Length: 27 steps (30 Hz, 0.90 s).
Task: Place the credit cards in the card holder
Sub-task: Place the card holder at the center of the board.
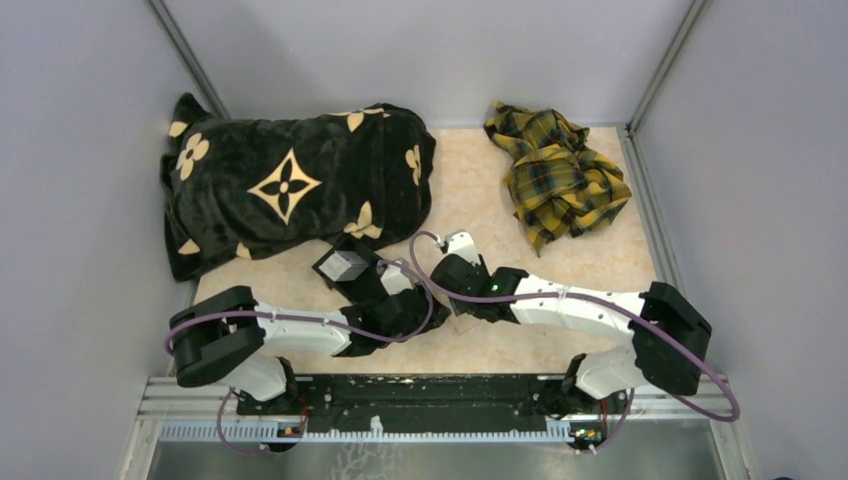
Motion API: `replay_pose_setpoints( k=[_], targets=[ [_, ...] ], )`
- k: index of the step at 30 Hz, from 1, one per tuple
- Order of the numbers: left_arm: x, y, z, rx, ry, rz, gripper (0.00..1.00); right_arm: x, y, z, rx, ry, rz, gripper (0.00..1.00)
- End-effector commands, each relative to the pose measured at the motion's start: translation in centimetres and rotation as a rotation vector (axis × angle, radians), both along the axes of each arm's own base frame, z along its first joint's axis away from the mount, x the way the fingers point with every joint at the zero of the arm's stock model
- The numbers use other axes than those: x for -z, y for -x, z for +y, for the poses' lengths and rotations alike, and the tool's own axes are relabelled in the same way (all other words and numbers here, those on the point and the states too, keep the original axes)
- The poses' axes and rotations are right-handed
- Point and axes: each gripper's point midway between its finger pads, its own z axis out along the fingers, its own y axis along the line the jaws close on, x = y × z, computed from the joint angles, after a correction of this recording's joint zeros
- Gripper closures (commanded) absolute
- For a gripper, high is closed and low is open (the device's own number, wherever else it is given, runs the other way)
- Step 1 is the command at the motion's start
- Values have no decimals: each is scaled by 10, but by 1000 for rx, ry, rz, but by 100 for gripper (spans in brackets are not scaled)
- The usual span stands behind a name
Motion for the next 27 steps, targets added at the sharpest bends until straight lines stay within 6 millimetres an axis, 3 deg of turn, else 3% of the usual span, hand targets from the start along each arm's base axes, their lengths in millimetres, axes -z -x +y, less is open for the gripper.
replay_pose_setpoints(
  k=[1, 9, 27],
  targets=[
    [4, 3, -10, 0, 69, 49, 43, 5, -9, 1, 1, -10, -7, 54],
    [14, 0, -7, -29, 69, 82, 45, 18, -15, -4, 1, 0, 15, 59],
    [23, -6, -5, -44, 62, 112, 46, 27, -26, -4, -7, 18, 28, 66]
  ],
)
